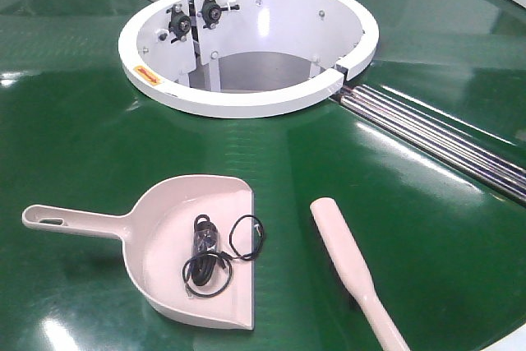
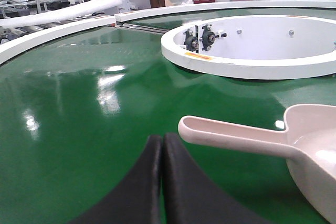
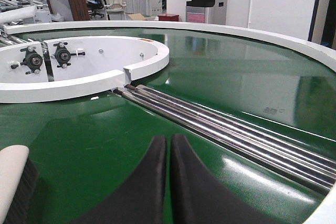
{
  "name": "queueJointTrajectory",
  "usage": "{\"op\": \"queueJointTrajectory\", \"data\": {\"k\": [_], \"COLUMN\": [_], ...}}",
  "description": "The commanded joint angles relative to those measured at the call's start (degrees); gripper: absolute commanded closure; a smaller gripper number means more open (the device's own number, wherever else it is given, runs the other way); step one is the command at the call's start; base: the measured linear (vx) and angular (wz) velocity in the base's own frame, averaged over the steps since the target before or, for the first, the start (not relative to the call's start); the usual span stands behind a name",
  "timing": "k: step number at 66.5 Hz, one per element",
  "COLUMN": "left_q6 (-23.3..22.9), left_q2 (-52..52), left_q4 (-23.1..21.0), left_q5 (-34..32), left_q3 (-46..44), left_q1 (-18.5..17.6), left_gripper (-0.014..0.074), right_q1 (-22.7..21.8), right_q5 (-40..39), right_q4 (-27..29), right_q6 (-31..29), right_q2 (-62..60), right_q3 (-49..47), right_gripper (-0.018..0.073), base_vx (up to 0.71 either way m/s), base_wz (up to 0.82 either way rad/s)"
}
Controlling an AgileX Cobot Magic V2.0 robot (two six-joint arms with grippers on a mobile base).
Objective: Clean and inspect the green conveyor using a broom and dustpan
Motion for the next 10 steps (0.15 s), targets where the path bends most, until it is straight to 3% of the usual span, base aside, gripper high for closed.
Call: {"op": "queueJointTrajectory", "data": {"k": [1,10], "left_q6": [-0.6,-0.6], "left_q2": [-0.9,-0.9], "left_q4": [-0.1,-0.1], "left_q5": [-4.2,-4.2], "left_q3": [1.3,1.3], "left_q1": [0.2,0.2], "left_gripper": [0.0619,0.0619], "right_q1": [-0.3,-0.3], "right_q5": [-4.5,-4.5], "right_q4": [-0.5,-0.5], "right_q6": [-0.4,-0.4], "right_q2": [-0.5,-0.5], "right_q3": [0.7,0.7], "right_gripper": [0.0564,0.0564], "base_vx": [0.0,0.0], "base_wz": [0.0,0.0]}}
